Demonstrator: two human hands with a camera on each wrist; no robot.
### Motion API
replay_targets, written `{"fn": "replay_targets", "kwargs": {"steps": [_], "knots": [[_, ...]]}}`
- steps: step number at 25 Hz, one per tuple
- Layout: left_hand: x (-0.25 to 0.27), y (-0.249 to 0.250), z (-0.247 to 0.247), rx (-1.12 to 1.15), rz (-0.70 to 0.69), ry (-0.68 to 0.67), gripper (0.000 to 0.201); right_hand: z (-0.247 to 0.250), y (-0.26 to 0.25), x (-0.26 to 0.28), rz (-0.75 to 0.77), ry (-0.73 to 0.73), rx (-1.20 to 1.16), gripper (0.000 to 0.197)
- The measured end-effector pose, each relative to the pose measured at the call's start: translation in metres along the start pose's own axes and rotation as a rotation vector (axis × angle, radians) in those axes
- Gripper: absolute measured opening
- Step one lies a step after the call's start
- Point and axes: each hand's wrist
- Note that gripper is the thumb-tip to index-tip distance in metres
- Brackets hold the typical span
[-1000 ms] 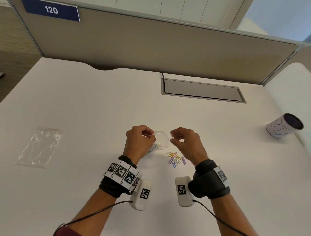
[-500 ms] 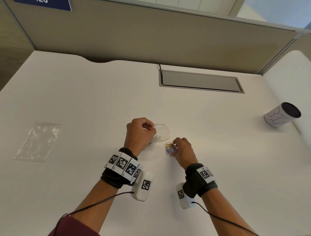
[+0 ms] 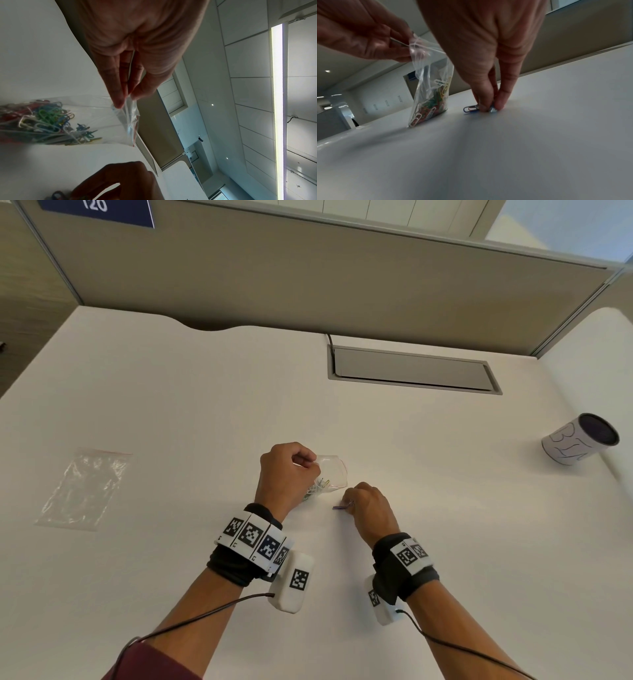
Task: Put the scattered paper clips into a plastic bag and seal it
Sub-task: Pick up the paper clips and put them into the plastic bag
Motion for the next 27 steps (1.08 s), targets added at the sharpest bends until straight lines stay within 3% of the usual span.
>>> {"fn": "replay_targets", "kwargs": {"steps": [6, 12, 16, 18, 20, 22, 25, 27], "knots": [[0.000, 0.001, 0.000, -0.012, 0.005, -0.002, 0.010, 0.016, 0.008, -0.016, -0.207, -0.173, -0.236, 0.011], [0.000, 0.000, 0.000, -0.007, -0.003, -0.009, 0.010, 0.017, 0.019, -0.009, -0.269, -0.166, -0.413, 0.007], [0.000, -0.001, 0.000, 0.008, -0.004, -0.007, 0.009, 0.036, 0.025, 0.004, -0.296, -0.105, -0.823, 0.008], [-0.001, -0.001, 0.000, 0.010, 0.004, -0.008, 0.008, 0.057, 0.019, 0.008, -0.258, -0.049, -1.077, 0.008], [-0.001, -0.001, -0.001, 0.007, 0.011, -0.011, 0.009, 0.078, 0.007, 0.005, -0.188, -0.018, -1.180, 0.007], [0.000, 0.000, -0.001, 0.017, 0.019, -0.013, 0.009, 0.090, -0.010, -0.005, -0.119, 0.000, -1.074, 0.012], [0.000, -0.001, -0.001, 0.024, 0.023, -0.017, 0.010, 0.087, -0.030, -0.018, -0.032, 0.015, -0.672, 0.020], [0.000, -0.002, 0.000, 0.024, 0.022, -0.014, 0.010, 0.082, -0.037, -0.020, 0.015, 0.011, -0.570, 0.022]]}}
Point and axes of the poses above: each hand's wrist, its own x-axis away from the middle knuckle, its own z-axis out of the back of the hand, y = z × x, and after that the axes turned 5 degrees about x, right-handed
